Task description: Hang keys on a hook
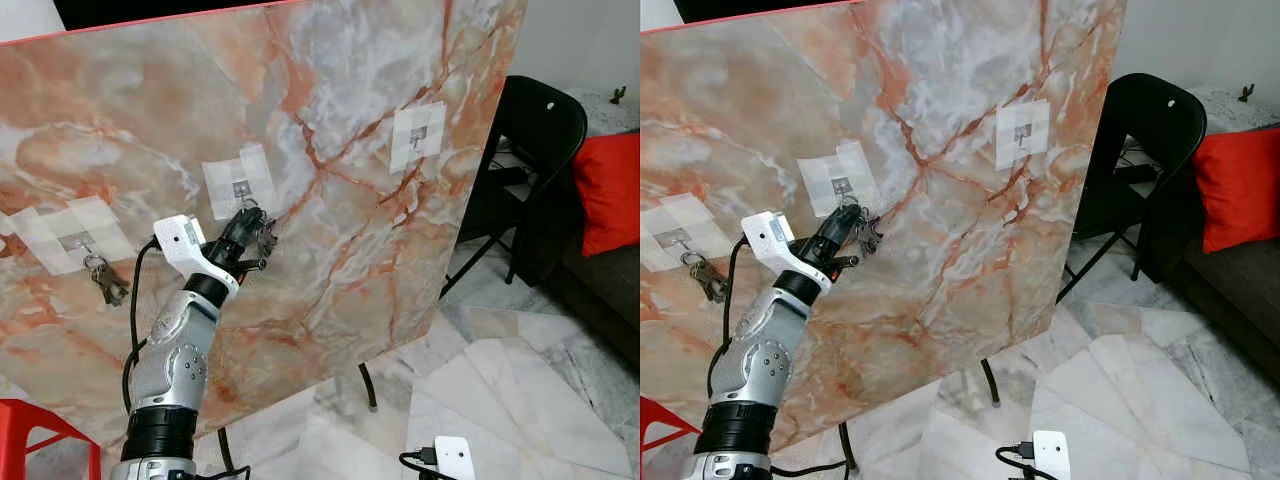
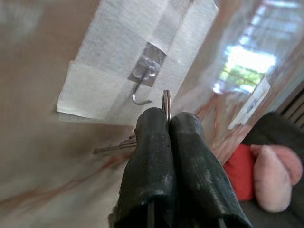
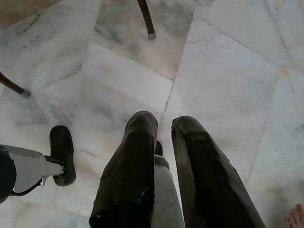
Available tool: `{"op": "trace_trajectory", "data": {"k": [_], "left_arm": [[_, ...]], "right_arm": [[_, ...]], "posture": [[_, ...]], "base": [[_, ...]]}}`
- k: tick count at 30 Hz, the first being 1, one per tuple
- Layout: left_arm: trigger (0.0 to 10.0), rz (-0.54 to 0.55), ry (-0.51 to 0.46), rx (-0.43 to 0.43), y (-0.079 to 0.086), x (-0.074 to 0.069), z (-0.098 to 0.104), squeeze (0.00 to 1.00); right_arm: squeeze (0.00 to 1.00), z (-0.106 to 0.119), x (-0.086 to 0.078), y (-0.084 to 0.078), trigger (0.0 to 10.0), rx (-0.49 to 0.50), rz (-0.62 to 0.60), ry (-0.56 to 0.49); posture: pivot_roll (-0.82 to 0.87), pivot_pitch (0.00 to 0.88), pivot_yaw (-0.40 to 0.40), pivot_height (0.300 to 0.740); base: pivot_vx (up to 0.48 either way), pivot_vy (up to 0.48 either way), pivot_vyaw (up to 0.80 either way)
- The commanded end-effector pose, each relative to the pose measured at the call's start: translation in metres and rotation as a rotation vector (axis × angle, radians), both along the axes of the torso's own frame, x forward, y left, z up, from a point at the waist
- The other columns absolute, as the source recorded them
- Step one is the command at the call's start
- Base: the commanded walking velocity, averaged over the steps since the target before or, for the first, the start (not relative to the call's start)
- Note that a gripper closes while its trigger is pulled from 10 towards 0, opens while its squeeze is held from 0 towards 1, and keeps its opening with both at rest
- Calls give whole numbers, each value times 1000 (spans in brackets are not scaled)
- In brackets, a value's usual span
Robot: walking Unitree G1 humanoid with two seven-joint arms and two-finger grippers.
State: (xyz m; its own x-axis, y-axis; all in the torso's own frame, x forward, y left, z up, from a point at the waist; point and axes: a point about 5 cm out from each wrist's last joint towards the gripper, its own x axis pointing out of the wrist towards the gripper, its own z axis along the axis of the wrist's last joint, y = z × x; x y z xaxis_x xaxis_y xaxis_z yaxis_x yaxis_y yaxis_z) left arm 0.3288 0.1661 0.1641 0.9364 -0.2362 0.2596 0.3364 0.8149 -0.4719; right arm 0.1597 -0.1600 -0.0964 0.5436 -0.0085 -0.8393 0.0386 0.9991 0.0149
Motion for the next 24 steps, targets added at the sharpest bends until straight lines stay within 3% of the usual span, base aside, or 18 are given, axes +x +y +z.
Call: {"op": "trace_trajectory", "data": {"k": [1,24], "left_arm": [[10000,9,-16,-45,3,4,9,0],[10000,24,46,-145,12,-3,-5,0]], "right_arm": [[0,1,1,1,10000,2,-7,-5],[0,1,2,2,10000,5,-1,-3]], "posture": [[9,0,24,740],[12,0,21,740]], "base": [[0,0,0],[0,0,0]]}}
